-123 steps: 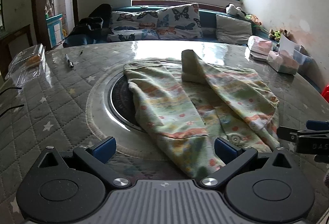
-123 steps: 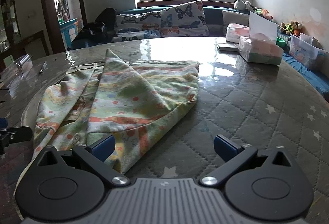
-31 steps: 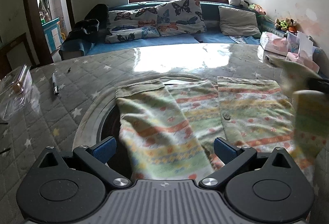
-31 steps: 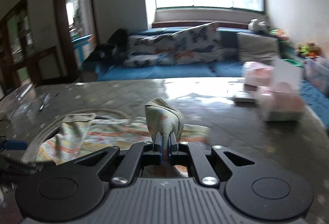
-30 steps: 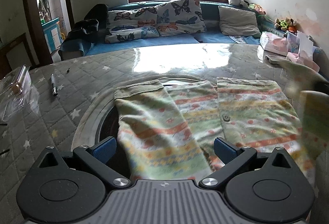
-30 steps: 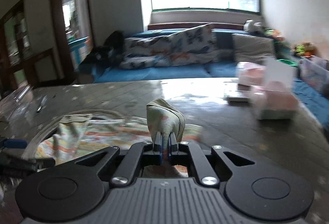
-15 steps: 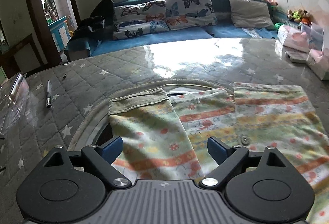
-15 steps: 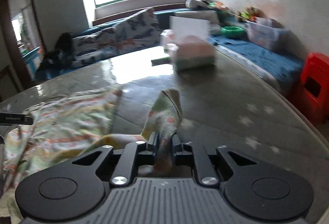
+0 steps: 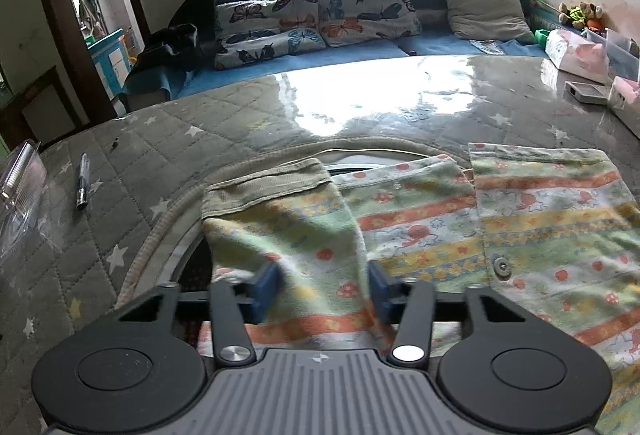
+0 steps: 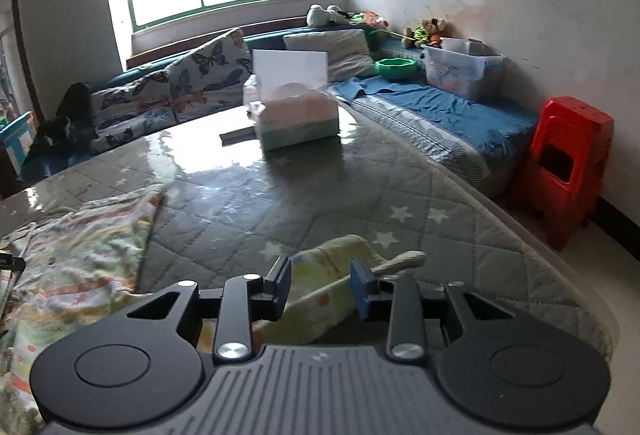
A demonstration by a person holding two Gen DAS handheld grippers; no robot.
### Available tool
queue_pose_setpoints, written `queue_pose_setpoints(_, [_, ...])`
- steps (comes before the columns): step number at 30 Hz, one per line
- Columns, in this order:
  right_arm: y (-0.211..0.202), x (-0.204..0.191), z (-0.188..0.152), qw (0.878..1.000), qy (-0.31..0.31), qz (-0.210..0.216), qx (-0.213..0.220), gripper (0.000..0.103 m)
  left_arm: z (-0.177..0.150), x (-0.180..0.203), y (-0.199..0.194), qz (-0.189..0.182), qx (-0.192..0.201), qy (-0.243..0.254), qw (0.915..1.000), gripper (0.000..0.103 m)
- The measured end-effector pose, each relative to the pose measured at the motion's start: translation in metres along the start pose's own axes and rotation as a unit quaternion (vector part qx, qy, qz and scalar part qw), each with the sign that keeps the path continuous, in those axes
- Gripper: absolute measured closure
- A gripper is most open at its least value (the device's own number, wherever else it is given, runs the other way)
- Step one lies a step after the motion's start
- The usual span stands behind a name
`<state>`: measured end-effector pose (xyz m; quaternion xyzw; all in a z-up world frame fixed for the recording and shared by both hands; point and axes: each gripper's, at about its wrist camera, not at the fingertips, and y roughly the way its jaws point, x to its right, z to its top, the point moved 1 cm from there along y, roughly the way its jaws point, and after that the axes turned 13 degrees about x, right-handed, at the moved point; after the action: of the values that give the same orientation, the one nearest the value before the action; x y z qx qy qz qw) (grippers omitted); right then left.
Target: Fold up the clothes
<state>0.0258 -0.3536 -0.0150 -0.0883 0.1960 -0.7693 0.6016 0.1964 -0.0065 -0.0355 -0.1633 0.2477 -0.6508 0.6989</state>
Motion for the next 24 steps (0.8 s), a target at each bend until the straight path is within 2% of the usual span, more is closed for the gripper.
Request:
queue_pose_setpoints(2, [0.001,-0.010,0.003,1.000,-0.003,0.017,0.003,0.070,0.000,-0.006,-0.002,-0.006,0.002,-0.007,1.0000,0.070])
queue_pose_setpoints(4, [0.000,-0.020,0.005,0.999,-0.008,0.032,0.007,0.069,0.000,-0.013,-0.007,-0.008,0.006,-0.014,0.9999,0.087])
queue_pose_setpoints(6, [-0.001,-0.028,0.007,0.999,-0.012,0.046,0.011,0.069,0.000,-0.022,-0.014,-0.007,0.012,-0.025,0.9996,0.092])
queue_pose_setpoints(10, [0.003,-0.049,0.008,0.997,-0.028,0.078,0.008,0.062,-0.002,-0.043,-0.032,-0.003,0.027,-0.046,0.9986,0.095])
queue_pose_setpoints(15, [0.013,-0.067,-0.005,0.994,-0.042,0.103,-0.021,0.062,-0.011,-0.084,-0.065,0.020,0.048,-0.088,0.9948,0.097])
queue_pose_setpoints(21, [0.021,-0.073,-0.024,0.991,-0.051,0.108,-0.054,0.061,-0.030,-0.132,-0.108,0.063,0.067,-0.128,0.9875,0.099])
queue_pose_setpoints(24, [0.021,-0.073,-0.029,0.991,-0.055,0.106,-0.061,0.060,-0.041,-0.148,-0.121,0.072,0.062,-0.144,0.9849,0.100])
